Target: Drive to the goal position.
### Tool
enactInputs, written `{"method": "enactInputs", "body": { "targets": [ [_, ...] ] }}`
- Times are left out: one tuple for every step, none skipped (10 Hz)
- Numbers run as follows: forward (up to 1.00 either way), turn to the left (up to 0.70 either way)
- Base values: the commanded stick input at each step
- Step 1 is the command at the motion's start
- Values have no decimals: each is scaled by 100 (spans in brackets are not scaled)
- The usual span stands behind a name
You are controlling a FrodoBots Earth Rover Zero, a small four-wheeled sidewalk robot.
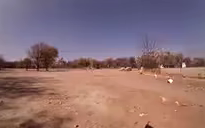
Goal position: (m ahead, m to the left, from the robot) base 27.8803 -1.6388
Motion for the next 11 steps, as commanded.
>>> {"method": "enactInputs", "body": {
  "targets": [
    [50,0],
    [50,0],
    [50,0],
    [50,0],
    [50,0],
    [50,0],
    [50,0],
    [50,0],
    [50,0],
    [50,0],
    [50,0]
  ]
}}
